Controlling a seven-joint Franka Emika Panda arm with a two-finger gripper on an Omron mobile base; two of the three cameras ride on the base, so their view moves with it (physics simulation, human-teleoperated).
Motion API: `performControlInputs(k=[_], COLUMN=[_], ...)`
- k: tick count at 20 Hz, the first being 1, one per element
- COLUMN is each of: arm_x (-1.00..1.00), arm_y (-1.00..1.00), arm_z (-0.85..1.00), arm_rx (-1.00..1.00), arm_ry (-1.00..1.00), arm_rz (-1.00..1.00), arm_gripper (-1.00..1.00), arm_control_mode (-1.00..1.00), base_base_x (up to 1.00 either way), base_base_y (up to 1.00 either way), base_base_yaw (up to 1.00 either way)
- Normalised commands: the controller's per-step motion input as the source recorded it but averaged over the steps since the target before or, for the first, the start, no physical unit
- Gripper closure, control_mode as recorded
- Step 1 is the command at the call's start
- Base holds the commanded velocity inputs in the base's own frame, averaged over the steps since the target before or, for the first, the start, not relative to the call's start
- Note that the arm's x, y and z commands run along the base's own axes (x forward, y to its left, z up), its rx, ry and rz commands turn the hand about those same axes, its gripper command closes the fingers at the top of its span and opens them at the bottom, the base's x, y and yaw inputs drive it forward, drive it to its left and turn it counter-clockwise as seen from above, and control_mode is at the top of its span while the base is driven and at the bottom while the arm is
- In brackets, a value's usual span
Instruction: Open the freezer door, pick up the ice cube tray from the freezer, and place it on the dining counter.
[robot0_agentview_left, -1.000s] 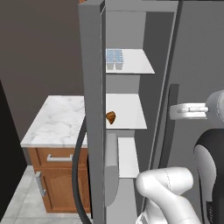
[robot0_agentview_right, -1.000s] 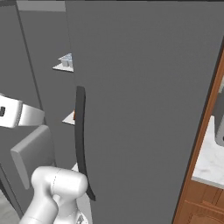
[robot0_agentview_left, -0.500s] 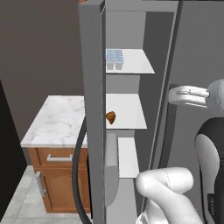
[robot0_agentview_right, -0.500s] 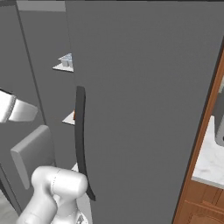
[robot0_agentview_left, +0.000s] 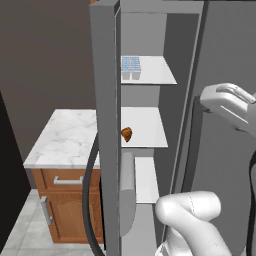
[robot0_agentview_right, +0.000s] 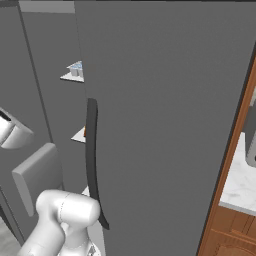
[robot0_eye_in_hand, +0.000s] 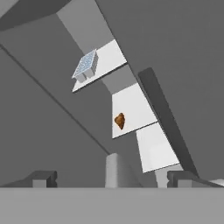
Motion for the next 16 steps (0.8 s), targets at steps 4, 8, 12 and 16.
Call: performControlInputs(k=[4,8,12,16], arm_x=[0.0,0.14,0.38,0.34], arm_y=[0.1,0.1,0.0,0.01], arm_z=[0.0,0.12,0.4,0.57], arm_rx=[0.32,0.21,0.09,0.03], arm_ry=[-0.14,-0.08,0.0,0.04], arm_rz=[-0.09,-0.11,-0.11,-0.09], arm_gripper=[-1.0,-1.0,-1.0,-1.0], arm_control_mode=[-1.0,-1.0,-1.0,-1.0], base_base_x=[0.0,0.0,0.0,0.0], base_base_y=[0.0,0.0,0.0,0.0], base_base_yaw=[0.0,0.0,0.0,0.0])
